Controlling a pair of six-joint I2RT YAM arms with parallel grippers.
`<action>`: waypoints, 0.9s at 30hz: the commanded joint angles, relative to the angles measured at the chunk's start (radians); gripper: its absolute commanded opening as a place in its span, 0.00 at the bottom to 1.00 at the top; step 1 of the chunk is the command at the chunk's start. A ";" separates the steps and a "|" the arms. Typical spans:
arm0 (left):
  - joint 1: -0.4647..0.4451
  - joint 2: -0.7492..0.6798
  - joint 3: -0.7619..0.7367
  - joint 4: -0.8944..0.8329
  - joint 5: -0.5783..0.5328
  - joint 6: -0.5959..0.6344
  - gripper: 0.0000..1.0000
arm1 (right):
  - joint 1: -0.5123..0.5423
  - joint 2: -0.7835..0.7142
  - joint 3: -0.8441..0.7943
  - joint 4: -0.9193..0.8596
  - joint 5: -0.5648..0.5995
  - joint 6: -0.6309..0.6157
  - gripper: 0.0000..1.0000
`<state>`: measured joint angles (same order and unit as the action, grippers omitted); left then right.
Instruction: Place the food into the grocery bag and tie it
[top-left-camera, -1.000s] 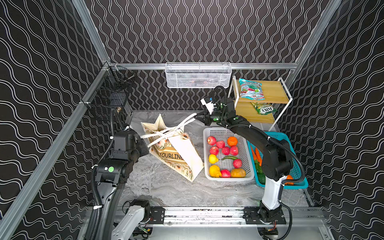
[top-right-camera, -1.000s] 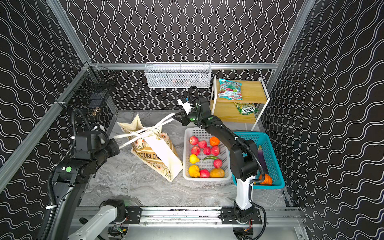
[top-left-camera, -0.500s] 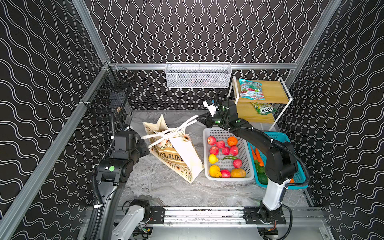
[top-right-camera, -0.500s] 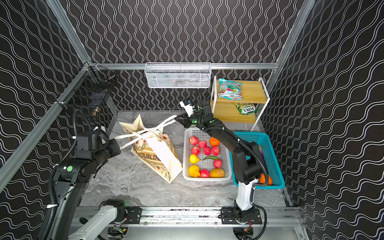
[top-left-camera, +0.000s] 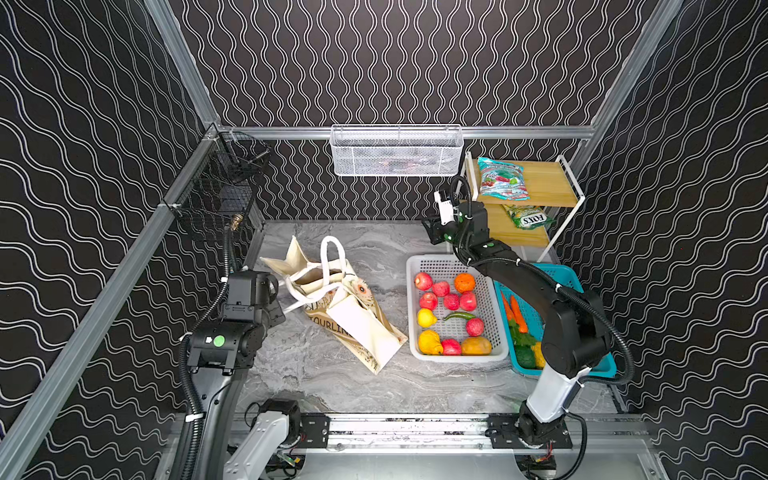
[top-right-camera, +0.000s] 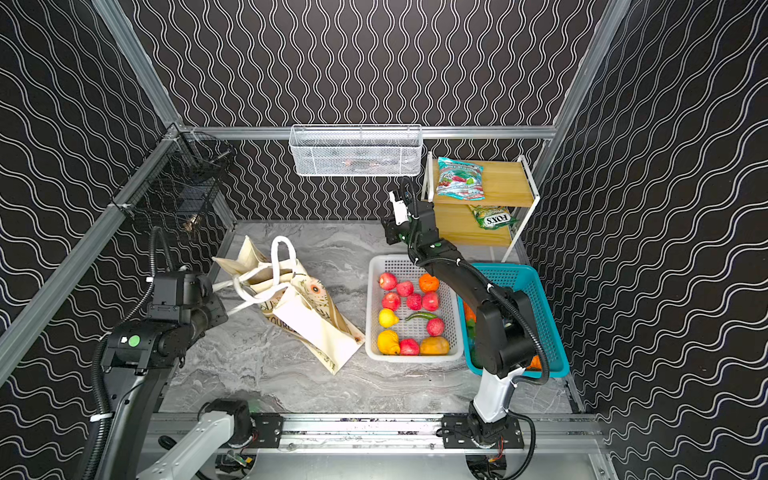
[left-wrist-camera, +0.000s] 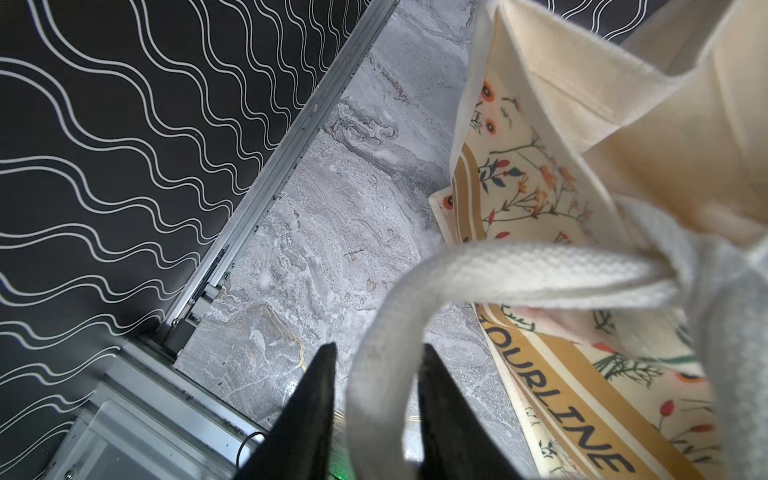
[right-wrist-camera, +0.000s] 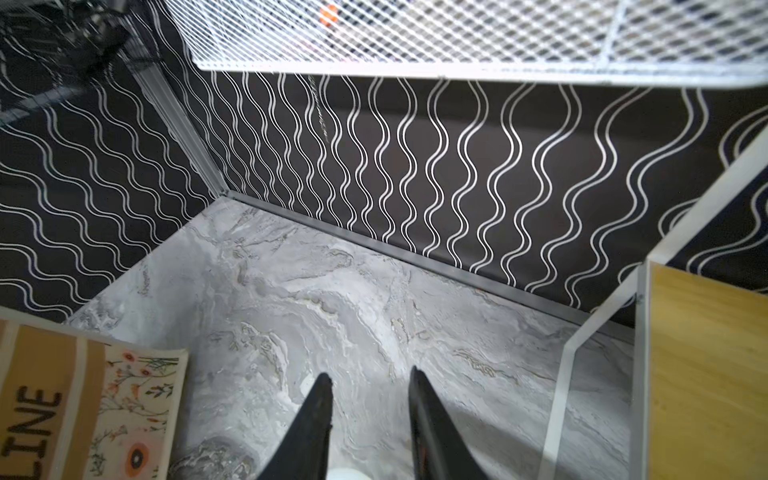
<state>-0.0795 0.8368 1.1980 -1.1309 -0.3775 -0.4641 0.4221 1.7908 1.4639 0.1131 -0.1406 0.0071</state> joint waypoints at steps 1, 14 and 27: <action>-0.001 -0.004 0.012 0.007 0.023 0.018 0.41 | 0.008 -0.032 -0.010 0.034 0.016 -0.015 0.35; 0.000 0.012 -0.019 0.088 0.129 0.015 0.12 | 0.194 -0.044 0.143 -0.173 -0.241 -0.189 0.47; 0.000 0.031 -0.017 0.126 0.191 0.015 0.00 | 0.354 0.179 0.439 -0.408 -0.240 -0.366 0.61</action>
<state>-0.0795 0.8654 1.1740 -1.0195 -0.2054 -0.4648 0.7712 1.9518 1.8736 -0.2577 -0.3637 -0.3305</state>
